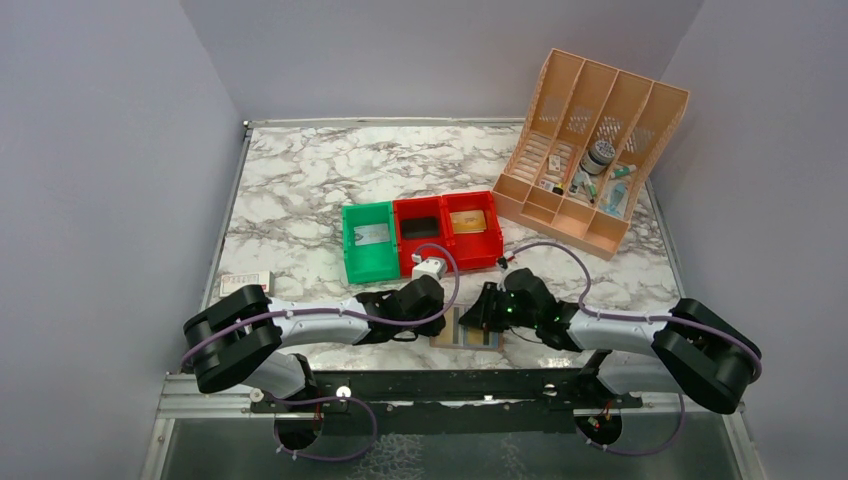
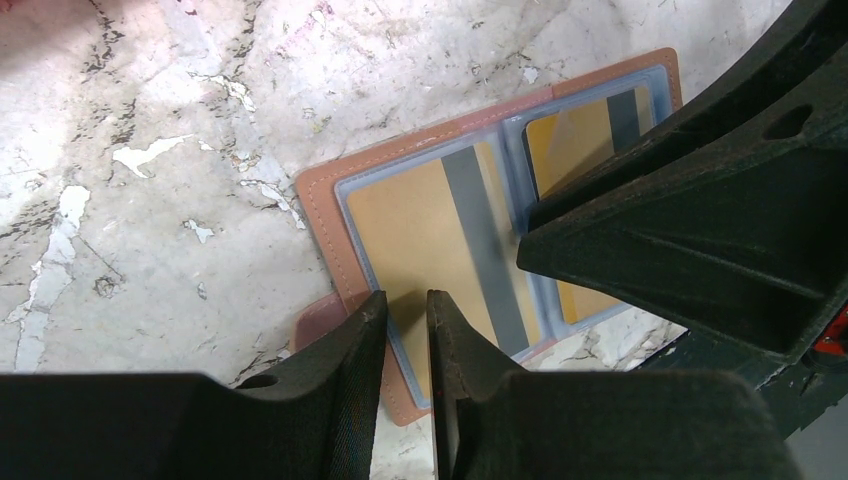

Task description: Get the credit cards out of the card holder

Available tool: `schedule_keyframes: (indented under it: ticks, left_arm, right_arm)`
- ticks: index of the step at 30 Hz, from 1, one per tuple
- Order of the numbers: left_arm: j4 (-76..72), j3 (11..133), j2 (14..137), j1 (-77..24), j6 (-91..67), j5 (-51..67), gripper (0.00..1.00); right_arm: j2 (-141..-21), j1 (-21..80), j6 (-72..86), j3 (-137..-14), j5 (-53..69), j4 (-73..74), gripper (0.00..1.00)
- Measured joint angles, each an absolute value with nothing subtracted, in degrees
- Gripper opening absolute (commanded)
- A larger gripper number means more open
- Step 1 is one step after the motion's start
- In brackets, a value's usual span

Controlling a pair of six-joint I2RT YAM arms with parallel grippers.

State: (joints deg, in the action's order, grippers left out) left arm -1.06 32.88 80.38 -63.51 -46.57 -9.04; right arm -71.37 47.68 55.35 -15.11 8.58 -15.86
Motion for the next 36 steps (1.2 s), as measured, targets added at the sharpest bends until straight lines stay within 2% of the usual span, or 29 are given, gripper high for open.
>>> schedule_keyframes:
  ticks: [8,14,21,30,36]
  left_arm:
    - [-1.0,32.9,80.4,-63.5,-46.5,-9.4,0.3]
    - [1.3,34.0,80.5,-63.8,-45.2,-9.7,0.29]
    - [2.5,35.0,81.5,-63.8,-44.2,-9.8,0.17]
    - [2.9,34.9,81.5,-63.9,-44.2,-10.2,0.04]
    - [1.0,33.3,80.7,-64.2,-45.7,-10.8,0.0]
  right_arm:
    - [-71.4,47.7,56.7,-15.1,7.5,-15.8,0.26]
    - [-72.3,47.9,55.7,-16.4,6.9,-14.6,0.26]
    - [-74.5,47.9,55.3,-17.4,7.1,-15.6,0.23]
    - [-74.6,47.9,57.8,-14.3,8.4,-21.3,0.04]
    - [-74.5,47.6,57.8,-13.9,9.0,-22.1,0.01]
